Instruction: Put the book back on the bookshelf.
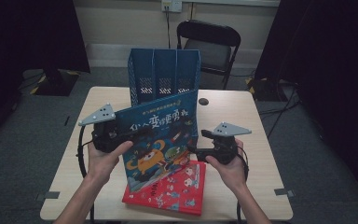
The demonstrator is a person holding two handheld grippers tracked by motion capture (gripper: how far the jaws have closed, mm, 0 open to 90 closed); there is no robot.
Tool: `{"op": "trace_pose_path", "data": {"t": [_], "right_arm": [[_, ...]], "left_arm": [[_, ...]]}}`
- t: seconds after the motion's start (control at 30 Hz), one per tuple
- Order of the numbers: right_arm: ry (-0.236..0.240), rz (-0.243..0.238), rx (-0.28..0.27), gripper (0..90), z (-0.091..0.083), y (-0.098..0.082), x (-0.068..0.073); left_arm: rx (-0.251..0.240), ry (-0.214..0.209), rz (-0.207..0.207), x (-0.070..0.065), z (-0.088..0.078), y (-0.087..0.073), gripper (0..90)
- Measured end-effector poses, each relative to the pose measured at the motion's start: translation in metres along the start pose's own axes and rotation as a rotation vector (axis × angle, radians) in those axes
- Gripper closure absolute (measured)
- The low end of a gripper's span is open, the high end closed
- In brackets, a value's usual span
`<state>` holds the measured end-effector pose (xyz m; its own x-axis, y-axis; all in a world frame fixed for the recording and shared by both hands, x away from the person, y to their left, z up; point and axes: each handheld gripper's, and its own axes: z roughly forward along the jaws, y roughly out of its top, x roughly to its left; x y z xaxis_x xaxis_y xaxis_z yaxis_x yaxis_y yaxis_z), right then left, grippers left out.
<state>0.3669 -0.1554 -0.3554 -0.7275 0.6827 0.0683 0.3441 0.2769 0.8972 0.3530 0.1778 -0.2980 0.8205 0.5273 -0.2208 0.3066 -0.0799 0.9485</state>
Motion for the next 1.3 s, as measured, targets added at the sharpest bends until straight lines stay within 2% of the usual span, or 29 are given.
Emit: {"op": "trace_pose_path", "data": {"t": [0.1, 0.17, 0.23, 0.4, 0.53, 0.73, 0.97, 1.3], "right_arm": [[-0.002, 0.006, -0.005, 24.4, -0.001, 0.000, -0.002], [-0.003, 0.007, -0.003, 24.4, -0.002, 0.000, -0.003], [-0.005, 0.005, 0.001, 24.3, -0.002, -0.001, -0.003], [0.001, 0.009, 0.009, 24.1, -0.001, -0.002, -0.003], [0.005, 0.008, 0.012, 24.0, 0.000, -0.002, -0.003], [0.006, 0.012, 0.019, 23.8, 0.002, -0.003, -0.004], [0.009, 0.012, 0.024, 23.7, 0.002, -0.003, -0.004], [0.003, 0.019, 0.018, 23.6, 0.000, -0.004, -0.007]], "left_arm": [[0.015, 0.001, 0.005, 0.001, 0.000, 0.005, 83.5], [0.034, -0.013, 0.012, 0.002, 0.000, 0.009, 83.4], [0.057, -0.004, 0.023, 0.000, 0.000, 0.015, 83.5], [0.075, 0.013, 0.052, -0.002, -0.002, 0.024, 83.5], [0.082, 0.023, 0.049, 0.003, -0.002, 0.027, 83.5], [0.077, 0.044, 0.039, 0.008, -0.005, 0.029, 83.5], [0.066, 0.062, 0.047, 0.010, -0.012, 0.037, 83.5], [0.042, 0.137, 0.051, 0.014, -0.023, 0.047, 83.6]]}}
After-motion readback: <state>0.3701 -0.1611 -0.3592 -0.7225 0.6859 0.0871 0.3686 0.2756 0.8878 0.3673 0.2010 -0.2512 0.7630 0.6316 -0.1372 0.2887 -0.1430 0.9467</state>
